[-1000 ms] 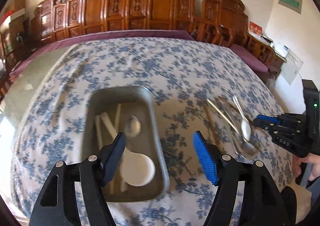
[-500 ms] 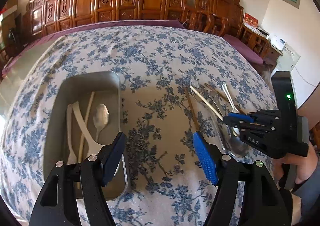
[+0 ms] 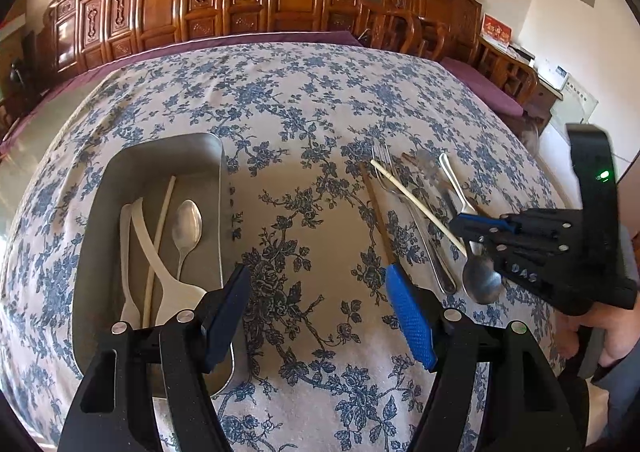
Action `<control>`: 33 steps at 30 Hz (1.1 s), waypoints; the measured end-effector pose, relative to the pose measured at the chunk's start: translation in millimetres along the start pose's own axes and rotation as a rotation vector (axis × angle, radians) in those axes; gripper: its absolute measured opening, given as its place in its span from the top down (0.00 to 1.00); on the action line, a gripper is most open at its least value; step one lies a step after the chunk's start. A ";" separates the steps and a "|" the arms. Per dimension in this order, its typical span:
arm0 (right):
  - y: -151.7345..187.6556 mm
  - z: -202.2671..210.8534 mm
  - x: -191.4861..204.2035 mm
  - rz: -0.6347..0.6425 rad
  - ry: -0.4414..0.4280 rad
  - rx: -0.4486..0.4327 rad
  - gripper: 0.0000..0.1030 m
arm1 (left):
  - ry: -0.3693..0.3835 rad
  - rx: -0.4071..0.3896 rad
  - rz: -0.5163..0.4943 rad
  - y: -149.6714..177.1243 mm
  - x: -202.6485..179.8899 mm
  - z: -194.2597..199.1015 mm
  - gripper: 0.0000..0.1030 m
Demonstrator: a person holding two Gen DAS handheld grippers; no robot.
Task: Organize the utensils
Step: 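Grasp the smiley-face metal spoon with the right tool while the left tool grasps a wooden chopstick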
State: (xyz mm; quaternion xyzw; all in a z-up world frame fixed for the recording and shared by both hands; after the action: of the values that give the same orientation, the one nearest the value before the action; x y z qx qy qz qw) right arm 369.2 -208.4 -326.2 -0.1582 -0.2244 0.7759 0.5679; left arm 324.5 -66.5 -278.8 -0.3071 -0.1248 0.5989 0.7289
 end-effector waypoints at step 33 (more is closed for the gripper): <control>44.2 1.8 11.4 0.043 -0.033 0.098 0.93 | 0.008 0.038 -0.027 9.5 -17.7 -11.0 0.35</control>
State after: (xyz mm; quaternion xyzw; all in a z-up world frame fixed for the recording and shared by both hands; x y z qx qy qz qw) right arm 329.0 -209.1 -348.0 -0.1219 -0.1919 0.8006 0.5543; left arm 318.5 -85.7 -289.9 -0.2939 -0.1148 0.5903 0.7430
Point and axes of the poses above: each gripper's, at about its wrist camera, not at the fingertips, and z roughly against the way its jaws point, x to its left, y to its underside, the point moved 8 cm from there along -z, roughly the way its jaws point, and after that the axes turned 6 degrees about y, right-handed, at the moved point
